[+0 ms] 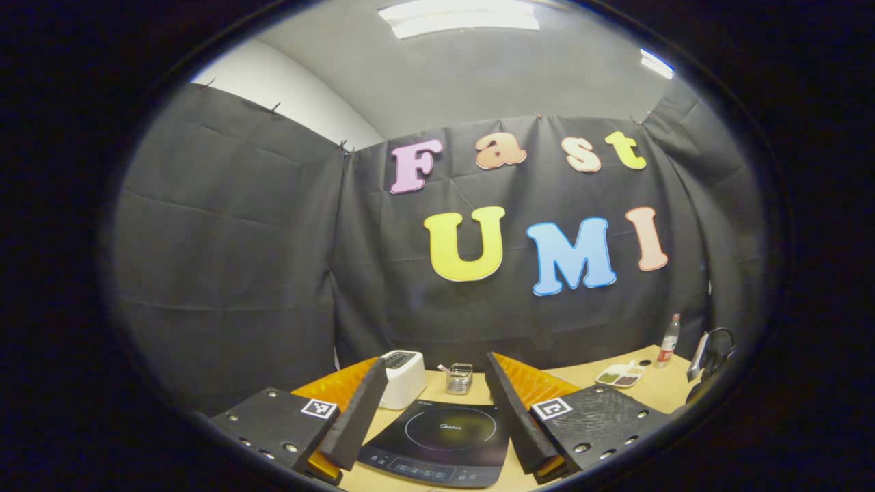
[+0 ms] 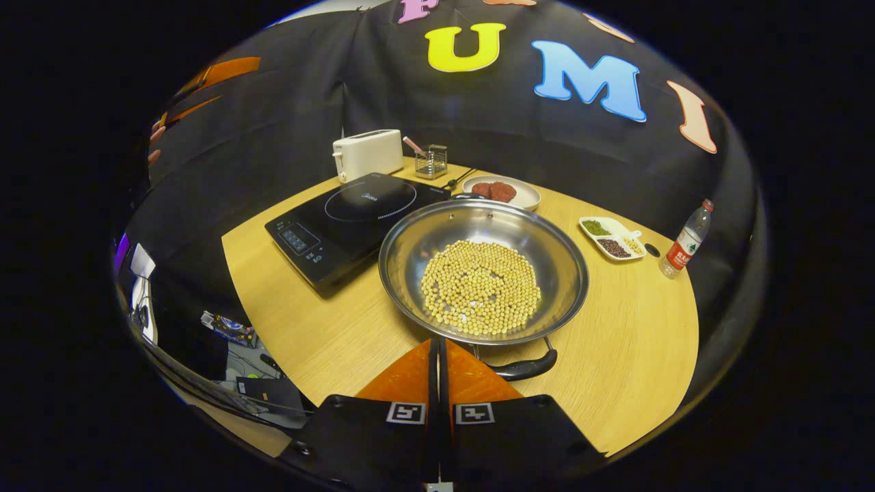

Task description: First push the handle of the pot to place it horizontally, then grasp the pot with both hands and set it on the induction cooktop.

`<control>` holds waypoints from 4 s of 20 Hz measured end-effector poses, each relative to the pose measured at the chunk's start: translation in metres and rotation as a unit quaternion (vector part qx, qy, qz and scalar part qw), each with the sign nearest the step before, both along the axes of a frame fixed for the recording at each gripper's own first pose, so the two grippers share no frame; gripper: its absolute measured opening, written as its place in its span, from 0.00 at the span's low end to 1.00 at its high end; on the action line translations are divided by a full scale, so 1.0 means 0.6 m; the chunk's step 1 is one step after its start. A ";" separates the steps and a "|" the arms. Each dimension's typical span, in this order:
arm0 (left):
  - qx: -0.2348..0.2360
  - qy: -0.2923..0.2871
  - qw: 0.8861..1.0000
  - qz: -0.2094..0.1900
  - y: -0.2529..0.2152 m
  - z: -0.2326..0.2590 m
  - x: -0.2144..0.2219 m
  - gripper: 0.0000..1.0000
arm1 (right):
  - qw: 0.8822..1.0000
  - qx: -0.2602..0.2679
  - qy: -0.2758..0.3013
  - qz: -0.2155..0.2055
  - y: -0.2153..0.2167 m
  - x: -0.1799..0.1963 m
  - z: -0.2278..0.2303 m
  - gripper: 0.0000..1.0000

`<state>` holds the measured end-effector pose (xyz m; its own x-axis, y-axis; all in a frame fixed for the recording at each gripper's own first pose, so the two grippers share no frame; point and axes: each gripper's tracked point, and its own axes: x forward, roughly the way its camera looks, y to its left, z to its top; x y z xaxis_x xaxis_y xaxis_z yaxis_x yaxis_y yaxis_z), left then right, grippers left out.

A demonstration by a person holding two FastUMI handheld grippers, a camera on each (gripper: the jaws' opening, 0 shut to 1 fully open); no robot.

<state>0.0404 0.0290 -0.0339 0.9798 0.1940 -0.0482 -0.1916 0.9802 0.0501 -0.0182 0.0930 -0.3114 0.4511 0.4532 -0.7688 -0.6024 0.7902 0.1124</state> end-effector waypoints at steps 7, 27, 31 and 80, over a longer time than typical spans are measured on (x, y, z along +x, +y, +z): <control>0.007 0.015 1.000 0.014 -0.012 -0.009 0.022 0.87 | 0.998 -0.010 0.056 0.014 -0.010 0.013 -0.053 0.02; 0.007 0.044 0.999 -0.014 -0.074 -0.051 0.081 0.85 | 0.992 -0.061 0.037 -0.108 -0.183 0.139 -0.080 0.02; 0.008 0.055 0.998 -0.019 -0.088 -0.070 0.088 0.85 | 0.989 -0.069 0.031 -0.128 -0.197 0.165 -0.090 0.02; -0.031 0.364 0.912 -0.185 -0.305 -0.625 0.276 0.89 | 0.951 -0.038 -0.029 -0.304 -0.248 0.290 -0.101 0.93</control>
<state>0.2058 -0.1542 -0.4089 0.6814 -0.1697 -0.7120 0.2155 0.9761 -0.0265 0.1558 -0.0558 -0.3718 0.6547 0.0389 -0.7548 -0.0349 0.9992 0.0212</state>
